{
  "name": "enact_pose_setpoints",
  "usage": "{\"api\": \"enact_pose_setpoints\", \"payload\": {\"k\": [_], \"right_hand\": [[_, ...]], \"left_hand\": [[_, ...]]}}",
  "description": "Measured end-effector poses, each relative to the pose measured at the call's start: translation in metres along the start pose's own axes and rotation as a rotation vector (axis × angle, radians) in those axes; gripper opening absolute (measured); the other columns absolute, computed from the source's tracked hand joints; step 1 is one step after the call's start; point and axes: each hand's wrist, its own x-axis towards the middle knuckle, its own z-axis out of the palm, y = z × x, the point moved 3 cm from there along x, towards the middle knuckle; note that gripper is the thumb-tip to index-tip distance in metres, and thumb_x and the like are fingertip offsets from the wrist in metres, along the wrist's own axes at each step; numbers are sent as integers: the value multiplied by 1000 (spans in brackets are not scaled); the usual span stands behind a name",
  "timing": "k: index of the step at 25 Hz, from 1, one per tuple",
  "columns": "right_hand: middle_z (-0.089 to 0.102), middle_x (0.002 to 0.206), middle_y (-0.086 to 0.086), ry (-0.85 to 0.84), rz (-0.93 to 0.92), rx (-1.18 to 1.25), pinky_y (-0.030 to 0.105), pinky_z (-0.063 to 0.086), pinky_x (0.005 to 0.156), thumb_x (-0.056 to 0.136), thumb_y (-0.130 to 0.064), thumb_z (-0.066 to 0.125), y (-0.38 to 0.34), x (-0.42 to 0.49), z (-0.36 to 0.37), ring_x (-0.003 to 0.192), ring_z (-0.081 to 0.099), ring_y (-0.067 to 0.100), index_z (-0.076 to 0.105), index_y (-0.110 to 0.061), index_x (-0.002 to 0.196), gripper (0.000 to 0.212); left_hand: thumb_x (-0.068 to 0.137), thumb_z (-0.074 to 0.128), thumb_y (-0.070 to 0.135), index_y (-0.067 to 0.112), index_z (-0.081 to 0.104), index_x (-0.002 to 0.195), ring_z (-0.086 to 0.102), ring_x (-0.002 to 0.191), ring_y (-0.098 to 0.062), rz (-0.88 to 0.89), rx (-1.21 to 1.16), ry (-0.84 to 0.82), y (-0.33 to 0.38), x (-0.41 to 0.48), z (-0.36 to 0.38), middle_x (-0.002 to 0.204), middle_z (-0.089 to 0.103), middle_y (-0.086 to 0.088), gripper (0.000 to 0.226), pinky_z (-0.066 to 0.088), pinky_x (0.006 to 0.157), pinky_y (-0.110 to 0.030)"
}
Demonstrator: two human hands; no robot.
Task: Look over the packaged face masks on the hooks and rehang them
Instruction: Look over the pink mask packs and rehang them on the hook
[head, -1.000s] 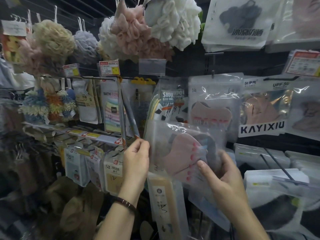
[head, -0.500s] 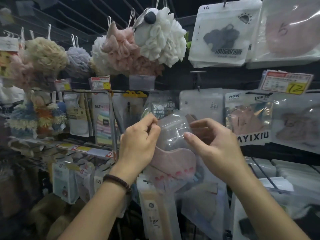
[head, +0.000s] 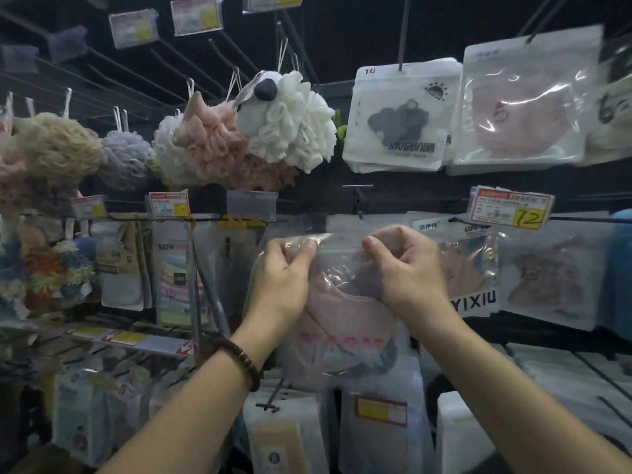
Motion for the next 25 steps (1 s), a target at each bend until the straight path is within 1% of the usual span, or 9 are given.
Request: {"api": "enact_pose_setpoints", "payload": {"k": [2,3,5,7,9,11,16,20,25], "right_hand": [[79,78,-8,10,10,-12,51,66,79,100,-22,77,-1,7,-3,77,77,18,75,-21,82,18],[79,77,-8,15,14,-11,52,66,78,100,-22,77,-3,10,-5,76,78,18,75,-22,82,19],[80,77,-5,26,14,20,55,67,77,100,-24,78,-7,15,-8,76,80,22,75,-23,82,18],[80,80,-1,54,-7,14,55,67,78,98,-26,78,-12,23,-12,79,81,23,76,-24,84,15],[80,81,-2,72,-23,-5,55,67,78,96,-27,79,-16,29,-15,80,80,22,77,-23,83,14],[80,79,0,71,-4,23,58,67,76,91,-33,80,-15,34,-16,79,81,26,79,-25,82,12],[80,77,4,67,29,-8,60,66,74,92,-30,79,-11,40,-18,77,80,32,78,-19,82,15],[79,73,4,83,35,-74,57,66,72,94,-28,79,-16,43,-18,74,79,31,74,-16,78,20],[80,75,7,35,86,-16,61,66,72,82,-40,76,-14,45,-13,70,81,33,76,-18,82,23]], "left_hand": [[101,67,47,18,69,103,77,94,-16,-77,-213,-45,-4,0,11,97,80,2,30,61,96,-51],[102,66,44,16,68,99,75,91,-18,-52,-217,-48,1,2,15,93,78,0,29,60,97,-55],[93,66,53,19,64,93,68,87,-23,18,-194,-46,11,6,19,89,72,-2,34,56,100,-64],[90,66,56,23,61,88,65,84,-21,83,-178,-49,19,12,22,85,68,2,33,56,98,-66],[94,65,50,23,59,86,64,82,-18,107,-162,-41,27,16,24,82,66,5,29,56,96,-62],[97,66,45,23,57,83,64,80,-17,112,-161,-48,29,20,29,80,65,4,28,57,94,-60],[96,64,48,25,59,81,67,79,-20,90,-115,-49,25,28,34,81,69,2,28,59,89,-59],[105,61,38,23,62,84,65,74,-12,79,-90,-35,23,31,37,73,69,13,27,57,82,-46],[110,56,30,16,64,89,58,70,-11,65,-103,-29,23,32,37,76,64,3,26,50,73,-35]]}}
